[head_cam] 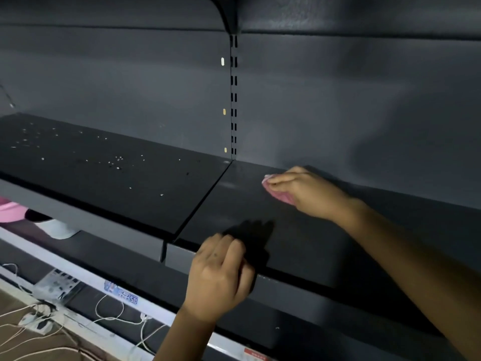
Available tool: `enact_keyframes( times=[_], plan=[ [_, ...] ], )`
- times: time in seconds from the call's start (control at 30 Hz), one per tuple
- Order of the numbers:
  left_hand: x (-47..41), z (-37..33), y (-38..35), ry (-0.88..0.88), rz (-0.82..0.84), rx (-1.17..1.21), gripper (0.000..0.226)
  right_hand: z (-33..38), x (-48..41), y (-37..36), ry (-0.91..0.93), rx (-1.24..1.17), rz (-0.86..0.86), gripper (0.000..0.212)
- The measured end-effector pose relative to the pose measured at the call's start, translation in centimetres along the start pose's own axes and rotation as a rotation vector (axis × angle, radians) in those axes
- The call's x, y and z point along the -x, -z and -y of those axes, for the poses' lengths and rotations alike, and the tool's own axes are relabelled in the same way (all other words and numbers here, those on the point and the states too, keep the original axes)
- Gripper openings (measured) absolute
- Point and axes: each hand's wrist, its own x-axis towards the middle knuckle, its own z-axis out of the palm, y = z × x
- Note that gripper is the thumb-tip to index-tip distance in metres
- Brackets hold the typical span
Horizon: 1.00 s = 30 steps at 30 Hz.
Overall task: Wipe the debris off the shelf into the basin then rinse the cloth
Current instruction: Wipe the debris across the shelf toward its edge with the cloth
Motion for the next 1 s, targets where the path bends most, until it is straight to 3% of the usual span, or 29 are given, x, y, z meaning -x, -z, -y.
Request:
enact_keyframes(
  times=[0.1,0.17,0.27,0.37,0.57,0.73,0.9,1.0],
  plan=[
    [0.0,-0.1,-0.1,0.009,-0.005,-0.002,0.022,1.5,2.0,2.7,0.093,-0.074,-0.112,0.045],
    [0.1,-0.1,-0.2,0.009,-0.011,0.000,0.022,3.8,4.7,2.8,0.221,-0.187,-0.016,0.048],
    [0.2,0.0,-0.3,0.003,-0.018,-0.004,0.025,6.3,8.3,0.4,0.323,-0.274,0.064,0.029],
    [0.2,0.0,-0.3,-0.008,-0.013,-0.007,0.027,4.9,7.6,-0.7,0.235,-0.319,-0.014,0.028],
    [0.1,-0.2,0.2,-0.010,0.032,-0.022,0.024,-0.3,2.6,-1.7,-0.115,-0.147,0.010,0.043],
    [0.0,-0.5,0.2,0.010,0.018,-0.026,0.023,0.8,6.7,3.3,-0.003,-0.207,-0.234,0.034],
    [0.1,-0.6,-0.4,0.040,-0.018,-0.023,0.023,3.9,14.4,3.6,0.214,-0.357,0.086,0.029],
    [0.1,-0.6,-0.4,0.040,-0.012,-0.030,0.022,3.2,14.5,2.1,0.209,-0.336,0.052,0.030]
  ],
)
